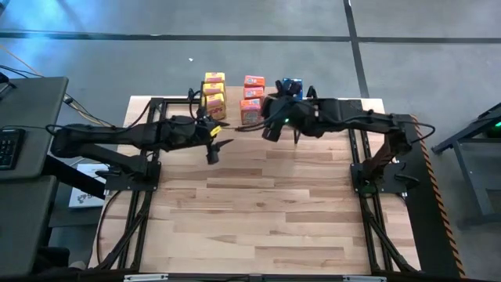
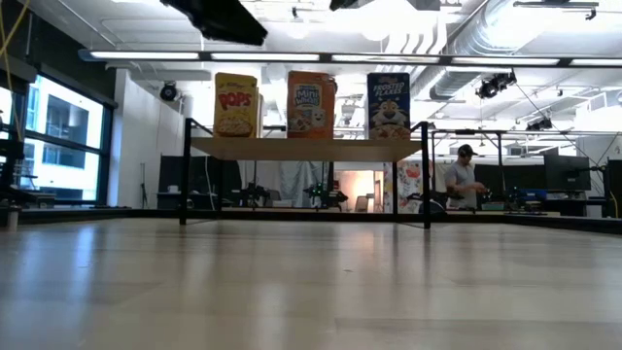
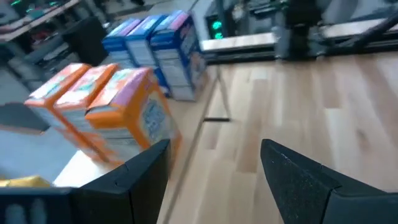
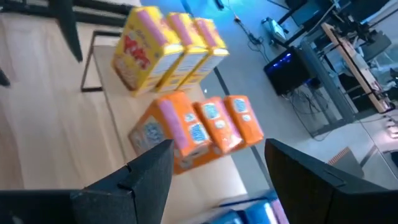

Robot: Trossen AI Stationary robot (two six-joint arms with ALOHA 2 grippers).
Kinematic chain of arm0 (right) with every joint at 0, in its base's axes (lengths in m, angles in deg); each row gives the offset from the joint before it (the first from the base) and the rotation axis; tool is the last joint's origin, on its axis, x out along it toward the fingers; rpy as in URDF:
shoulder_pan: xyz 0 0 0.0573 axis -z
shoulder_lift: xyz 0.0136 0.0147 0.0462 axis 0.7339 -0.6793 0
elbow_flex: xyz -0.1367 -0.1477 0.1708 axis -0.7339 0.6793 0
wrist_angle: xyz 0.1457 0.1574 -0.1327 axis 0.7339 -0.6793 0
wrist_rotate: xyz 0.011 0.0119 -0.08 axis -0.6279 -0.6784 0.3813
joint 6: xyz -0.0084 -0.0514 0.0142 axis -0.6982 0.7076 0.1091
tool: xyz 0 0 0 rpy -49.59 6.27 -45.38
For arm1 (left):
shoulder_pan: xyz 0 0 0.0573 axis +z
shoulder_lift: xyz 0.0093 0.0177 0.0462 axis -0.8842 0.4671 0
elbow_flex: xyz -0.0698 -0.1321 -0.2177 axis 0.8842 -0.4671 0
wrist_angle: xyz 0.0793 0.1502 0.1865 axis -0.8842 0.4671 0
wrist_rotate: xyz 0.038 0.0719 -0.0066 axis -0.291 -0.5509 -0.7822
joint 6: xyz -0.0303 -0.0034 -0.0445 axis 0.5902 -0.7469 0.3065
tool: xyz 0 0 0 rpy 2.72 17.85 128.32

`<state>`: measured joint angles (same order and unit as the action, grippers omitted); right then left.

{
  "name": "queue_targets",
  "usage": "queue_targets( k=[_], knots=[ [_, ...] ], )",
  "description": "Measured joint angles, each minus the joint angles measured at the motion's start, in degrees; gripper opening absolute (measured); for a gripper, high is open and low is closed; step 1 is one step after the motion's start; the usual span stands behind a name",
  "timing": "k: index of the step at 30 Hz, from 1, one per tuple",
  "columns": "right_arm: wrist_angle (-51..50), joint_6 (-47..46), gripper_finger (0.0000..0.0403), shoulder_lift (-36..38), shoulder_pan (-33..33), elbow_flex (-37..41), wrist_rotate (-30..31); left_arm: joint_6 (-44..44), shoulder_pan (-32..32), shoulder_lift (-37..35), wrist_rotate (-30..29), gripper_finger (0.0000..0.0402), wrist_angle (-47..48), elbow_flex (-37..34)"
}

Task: Stack cereal on shelf
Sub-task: Put the orange cereal box on the shelf aligned with the other orange cereal boxes

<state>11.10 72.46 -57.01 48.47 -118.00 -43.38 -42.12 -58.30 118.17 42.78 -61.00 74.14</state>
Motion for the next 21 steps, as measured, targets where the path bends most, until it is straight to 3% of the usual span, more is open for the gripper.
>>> queue_targets(
  k=[5, 17, 21],
  knots=[
    [-1.40, -0.02, 0.0245, 1.92, 1.14, 0.10, -0.90, 1.01, 1.81, 2.86, -5.57, 0.0241, -3.50, 0.00],
    [-2.21, -0.02, 0.0245, 2.20, 1.38, 0.22, -1.39, 0.97, 4.67, 9.66, -6.05, 0.0241, -10.21, 0.00],
    [-2.23, 0.00, 0.0245, 2.20, 1.39, 0.22, -1.53, 1.30, 5.48, 11.38, -8.58, 0.0241, -11.64, -0.02]
  ],
)
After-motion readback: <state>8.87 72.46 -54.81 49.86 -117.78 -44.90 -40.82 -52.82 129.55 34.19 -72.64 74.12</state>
